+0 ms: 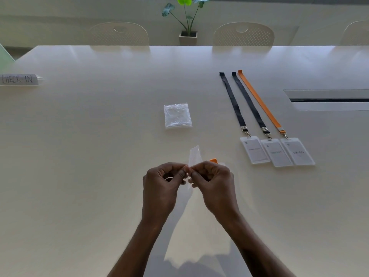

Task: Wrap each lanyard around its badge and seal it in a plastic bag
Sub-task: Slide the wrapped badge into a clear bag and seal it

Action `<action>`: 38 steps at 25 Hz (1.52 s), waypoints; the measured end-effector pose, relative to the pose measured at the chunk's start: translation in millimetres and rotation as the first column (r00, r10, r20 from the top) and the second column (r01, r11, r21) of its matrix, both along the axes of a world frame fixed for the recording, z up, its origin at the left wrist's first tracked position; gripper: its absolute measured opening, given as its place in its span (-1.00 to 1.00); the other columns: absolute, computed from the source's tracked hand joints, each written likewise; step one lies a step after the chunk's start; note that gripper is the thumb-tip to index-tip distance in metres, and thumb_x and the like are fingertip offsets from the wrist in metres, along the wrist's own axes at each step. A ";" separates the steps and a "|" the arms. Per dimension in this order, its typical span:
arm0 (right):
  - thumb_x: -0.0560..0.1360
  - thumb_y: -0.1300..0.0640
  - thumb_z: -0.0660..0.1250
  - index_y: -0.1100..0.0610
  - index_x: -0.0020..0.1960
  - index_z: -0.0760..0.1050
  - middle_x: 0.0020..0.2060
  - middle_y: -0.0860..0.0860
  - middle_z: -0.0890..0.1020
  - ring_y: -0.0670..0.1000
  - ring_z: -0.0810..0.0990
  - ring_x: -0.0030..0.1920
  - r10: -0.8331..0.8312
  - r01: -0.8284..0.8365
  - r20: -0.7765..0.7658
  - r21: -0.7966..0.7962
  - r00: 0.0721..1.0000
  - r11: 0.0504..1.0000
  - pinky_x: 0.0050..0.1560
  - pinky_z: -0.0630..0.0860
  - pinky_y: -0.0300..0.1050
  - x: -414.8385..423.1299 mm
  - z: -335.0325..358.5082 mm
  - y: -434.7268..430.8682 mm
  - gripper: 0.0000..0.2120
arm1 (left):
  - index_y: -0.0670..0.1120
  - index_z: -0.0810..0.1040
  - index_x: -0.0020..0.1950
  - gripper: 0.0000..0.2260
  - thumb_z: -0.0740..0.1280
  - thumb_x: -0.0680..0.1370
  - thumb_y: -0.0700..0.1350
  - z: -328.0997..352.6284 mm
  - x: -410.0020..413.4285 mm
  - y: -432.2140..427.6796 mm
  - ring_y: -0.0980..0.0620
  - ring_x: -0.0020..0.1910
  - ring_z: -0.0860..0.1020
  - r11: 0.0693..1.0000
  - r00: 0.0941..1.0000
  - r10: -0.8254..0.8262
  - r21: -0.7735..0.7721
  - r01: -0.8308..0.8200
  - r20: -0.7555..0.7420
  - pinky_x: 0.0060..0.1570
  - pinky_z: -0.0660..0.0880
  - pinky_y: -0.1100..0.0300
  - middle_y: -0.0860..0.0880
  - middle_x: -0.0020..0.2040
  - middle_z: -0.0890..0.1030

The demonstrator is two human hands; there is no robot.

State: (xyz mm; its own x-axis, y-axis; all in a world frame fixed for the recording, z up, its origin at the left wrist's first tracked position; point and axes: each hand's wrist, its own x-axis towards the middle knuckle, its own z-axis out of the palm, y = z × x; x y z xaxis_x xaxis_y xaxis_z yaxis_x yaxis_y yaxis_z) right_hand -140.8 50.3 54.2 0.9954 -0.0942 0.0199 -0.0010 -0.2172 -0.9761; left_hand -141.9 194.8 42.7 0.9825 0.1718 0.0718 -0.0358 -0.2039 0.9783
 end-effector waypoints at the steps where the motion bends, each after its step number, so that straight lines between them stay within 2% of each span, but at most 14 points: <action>1: 0.54 0.22 0.51 0.16 -0.14 0.71 -0.32 0.02 0.74 0.03 0.74 -0.29 -0.008 0.008 0.004 -0.016 1.000 1.000 -0.15 0.70 0.13 -0.5 -0.4 1.3 -0.91 | 0.04 0.78 -0.02 -0.93 0.52 0.57 -0.13 0.4 -1.6 -1.2 0.10 -0.19 0.75 0.997 0.999 0.013 0.069 -0.015 0.037 -0.13 0.70 0.18 0.13 -0.19 0.77; 5: 0.52 0.24 0.51 0.13 -0.24 0.64 -0.38 0.02 0.70 0.08 0.71 -0.32 -0.074 0.075 0.013 -0.081 0.997 0.994 -0.21 0.67 0.16 -1.3 -4.4 7.1 -0.83 | -0.01 0.77 -0.02 -0.92 0.53 0.55 -0.18 3.6 -6.2 -8.0 0.21 -0.17 0.70 0.949 0.987 0.024 0.306 -0.073 0.160 -0.15 0.60 0.41 0.16 -0.16 0.73; 9: 0.49 0.25 0.48 0.05 -0.28 0.58 -0.40 -0.02 0.68 0.01 0.71 -0.35 -0.161 0.167 0.048 -0.145 0.986 0.975 -0.25 0.68 0.09 1.5 -7.0 5.3 -0.78 | -0.07 0.76 -0.04 -0.93 0.54 0.53 -0.22 6.2 -5.2 -5.4 0.21 -0.22 0.66 0.906 0.977 0.060 0.399 -0.139 0.203 -0.15 0.55 0.47 0.10 -0.16 0.71; 11: 0.50 0.24 0.48 0.03 -0.25 0.58 -0.39 -0.05 0.68 -0.07 0.70 -0.37 -0.198 0.207 0.066 -0.179 0.978 0.962 -0.28 0.68 -0.06 3.7 -7.8 2.0 -0.79 | -0.08 0.74 -0.05 -0.92 0.53 0.52 -0.24 7.9 -4.6 -2.6 0.22 -0.22 0.64 0.895 0.971 0.088 0.410 -0.176 0.223 -0.14 0.53 0.48 0.08 -0.15 0.70; 14: 0.50 0.23 0.48 0.03 -0.18 0.57 -0.28 -0.07 0.67 -0.13 0.67 -0.34 -0.220 0.242 0.115 -0.236 0.969 0.941 -0.37 0.48 -0.41 4.3 -6.9 -2.6 -0.84 | -0.07 0.72 -0.04 -0.91 0.51 0.54 -0.26 10.6 -3.8 0.6 0.20 -0.18 0.64 0.892 0.960 0.133 0.393 -0.225 0.247 -0.14 0.54 0.47 0.07 -0.14 0.67; 17: 0.50 0.27 0.48 0.06 -0.11 0.57 -0.18 -0.07 0.64 -0.15 0.67 -0.28 -0.197 0.234 0.167 -0.244 0.966 0.941 -0.34 0.41 -0.49 2.8 -3.8 -1.0 -0.85 | -0.07 0.70 0.03 -0.88 0.50 0.55 -0.26 14.5 -1.6 2.8 0.25 -0.17 0.64 0.893 0.953 0.157 0.375 -0.249 0.261 -0.12 0.54 0.49 0.05 -0.09 0.67; 21: 0.51 0.27 0.51 0.04 -0.08 0.56 -0.14 -0.08 0.62 -0.16 0.68 -0.25 -0.114 0.163 0.206 -0.238 0.972 0.958 -0.26 0.47 -0.48 -0.1 -0.8 8.9 -0.82 | -0.10 0.71 0.07 -0.85 0.51 0.54 -0.28 19.2 -4.6 -4.1 0.24 -0.16 0.65 0.894 0.958 0.084 0.403 -0.195 0.276 -0.08 0.55 0.51 0.04 -0.04 0.67; 25: 0.49 0.23 0.54 -0.01 -0.11 0.46 -0.17 -0.12 0.58 -0.10 0.66 -0.27 -0.027 0.075 0.188 -0.256 0.982 0.964 -0.28 0.51 -0.41 -1.0 1.9 12.6 -0.72 | -0.11 0.73 0.07 -0.85 0.52 0.54 -0.29 20.9 -8.1 -8.1 0.23 -0.12 0.65 0.905 0.968 0.048 0.400 -0.147 0.248 -0.08 0.53 0.49 0.06 -0.05 0.66; 27: 0.48 0.28 0.52 -0.01 -0.15 0.43 -0.21 -0.12 0.56 -0.08 0.63 -0.28 -0.045 0.099 0.192 -0.282 0.980 0.954 -0.27 0.55 -0.31 -1.0 3.6 12.2 -0.70 | -0.12 0.73 0.05 -0.85 0.52 0.52 -0.31 23.4 -8.7 -6.5 0.23 -0.15 0.64 0.895 0.967 0.053 0.418 -0.156 0.248 -0.08 0.52 0.50 0.04 -0.08 0.64; 30: 0.42 0.40 0.42 0.01 -0.15 0.42 -0.22 -0.12 0.51 -0.04 0.55 -0.28 -0.142 0.209 0.220 -0.319 0.965 0.924 -0.24 0.56 -0.03 -2.0 6.3 11.6 -0.69 | -0.13 0.72 -0.01 -0.85 0.53 0.50 -0.34 28.5 -8.4 -2.5 0.19 -0.22 0.61 0.869 0.964 0.083 0.454 -0.194 0.252 -0.09 0.52 0.52 0.01 -0.11 0.61; 32: 0.43 0.33 0.43 0.00 -0.10 0.41 -0.18 -0.13 0.48 -0.06 0.50 -0.27 -0.179 0.251 0.232 -0.330 0.956 0.910 -0.23 0.54 -0.01 -2.9 9.1 12.8 -0.71 | -0.13 0.70 -0.03 -0.86 0.53 0.49 -0.33 31.9 -8.5 -2.7 0.20 -0.24 0.59 0.864 0.958 0.098 0.454 -0.216 0.268 -0.09 0.51 0.53 0.01 -0.12 0.60; 35: 0.48 0.05 0.51 -0.04 0.02 0.36 -0.09 -0.15 0.47 -0.10 0.49 -0.21 -0.128 0.187 0.171 -0.395 0.977 0.899 -0.17 0.56 -0.09 -4.0 14.0 18.4 -0.68 | -0.12 0.71 -0.01 -0.86 0.55 0.48 -0.31 36.5 -12.1 -7.1 0.20 -0.25 0.60 0.872 0.949 0.091 0.436 -0.222 0.301 -0.07 0.54 0.50 0.02 -0.12 0.59; 36: 0.49 0.02 0.51 -0.04 0.04 0.35 -0.07 -0.15 0.47 -0.10 0.51 -0.18 -0.123 0.173 0.145 -0.416 0.982 0.893 -0.14 0.57 -0.08 -3.1 15.1 19.4 -0.66 | -0.12 0.71 0.00 -0.85 0.55 0.48 -0.31 37.5 -13.7 -9.1 0.19 -0.25 0.60 0.873 0.948 0.083 0.436 -0.217 0.306 -0.07 0.56 0.45 0.02 -0.11 0.59; 38: 0.51 0.11 0.47 -0.06 0.06 0.31 -0.04 -0.14 0.48 -0.05 0.56 -0.14 -0.118 0.159 0.117 -0.449 0.986 0.879 -0.11 0.57 -0.04 0.0 16.9 20.4 -0.67 | -0.12 0.71 0.02 -0.83 0.56 0.48 -0.30 38.7 -17.1 -12.2 0.15 -0.26 0.62 0.869 0.950 0.066 0.451 -0.205 0.306 -0.11 0.59 0.34 0.02 -0.11 0.58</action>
